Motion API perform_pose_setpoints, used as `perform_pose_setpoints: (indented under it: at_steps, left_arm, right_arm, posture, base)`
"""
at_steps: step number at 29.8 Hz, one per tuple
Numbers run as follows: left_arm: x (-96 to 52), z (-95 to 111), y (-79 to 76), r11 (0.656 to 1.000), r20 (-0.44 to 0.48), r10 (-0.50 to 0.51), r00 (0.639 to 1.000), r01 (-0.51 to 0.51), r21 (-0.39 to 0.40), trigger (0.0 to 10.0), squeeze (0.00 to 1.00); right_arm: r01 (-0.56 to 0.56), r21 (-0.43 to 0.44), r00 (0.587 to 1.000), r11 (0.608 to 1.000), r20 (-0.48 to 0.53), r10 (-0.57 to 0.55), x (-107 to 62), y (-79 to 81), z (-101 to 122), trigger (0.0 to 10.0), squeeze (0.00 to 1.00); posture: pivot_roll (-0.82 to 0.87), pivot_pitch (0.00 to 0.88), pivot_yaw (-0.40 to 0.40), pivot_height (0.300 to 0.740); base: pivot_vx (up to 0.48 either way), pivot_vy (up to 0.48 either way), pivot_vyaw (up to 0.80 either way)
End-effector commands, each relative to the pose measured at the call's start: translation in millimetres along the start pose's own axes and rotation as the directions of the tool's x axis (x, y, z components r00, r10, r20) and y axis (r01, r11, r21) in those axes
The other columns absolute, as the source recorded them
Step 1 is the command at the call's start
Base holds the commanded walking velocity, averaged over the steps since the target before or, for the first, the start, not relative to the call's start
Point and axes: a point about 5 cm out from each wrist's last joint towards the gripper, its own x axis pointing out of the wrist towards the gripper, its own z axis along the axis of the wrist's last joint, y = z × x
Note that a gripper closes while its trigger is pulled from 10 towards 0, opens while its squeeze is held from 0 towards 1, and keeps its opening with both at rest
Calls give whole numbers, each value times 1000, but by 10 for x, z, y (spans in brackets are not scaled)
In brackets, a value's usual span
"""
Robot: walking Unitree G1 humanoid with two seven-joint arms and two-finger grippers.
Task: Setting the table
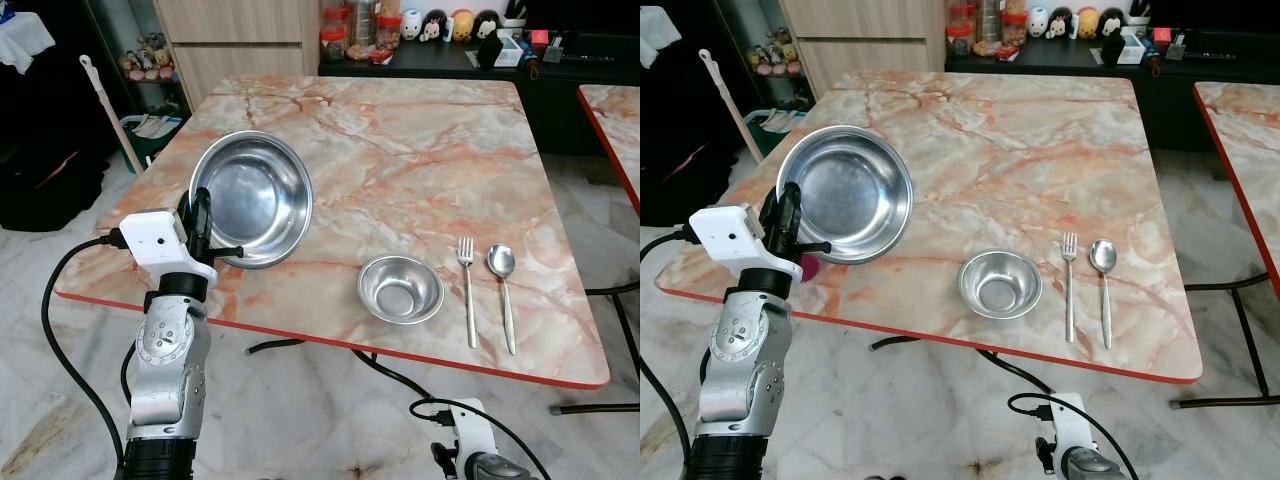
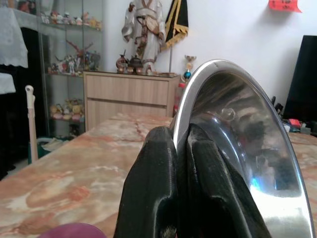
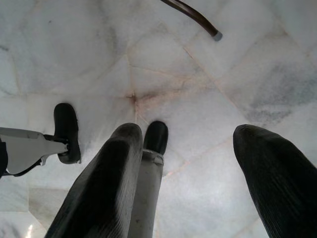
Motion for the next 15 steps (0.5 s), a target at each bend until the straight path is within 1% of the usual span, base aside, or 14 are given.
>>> perform_pose_setpoints:
  at_steps: [1,6,13,15]
  left_arm:
    - [50,83,-21,1000,34,-6,999,6,-8,10000,0]
    - [103,74,0,1000,38,6,999,-6,-5,10000,0]
    - [132,54,-61,1000,39,-12,999,13,-18,10000,0]
    - [157,64,-73,1000,43,-24,999,25,-18,10000,0]
  right_arm:
    - [-4,-5,1000,1000,9,4,1,13,2,10000,0]
    - [0,-5,1000,1000,23,1,5,29,42,10000,0]
    - [9,-22,1000,1000,17,-9,6,27,61,10000,0]
    - [12,-22,1000,1000,14,-12,6,25,60,10000,0]
  posture:
    - [2,101,66,740]
    - [-7,70,59,740]
    - [-5,30,69,740]
    - [-4,23,70,740]
  base:
    - [0,0,0]
    - [0,0,0]
    - [0,0,0]
    - [0,0,-509]
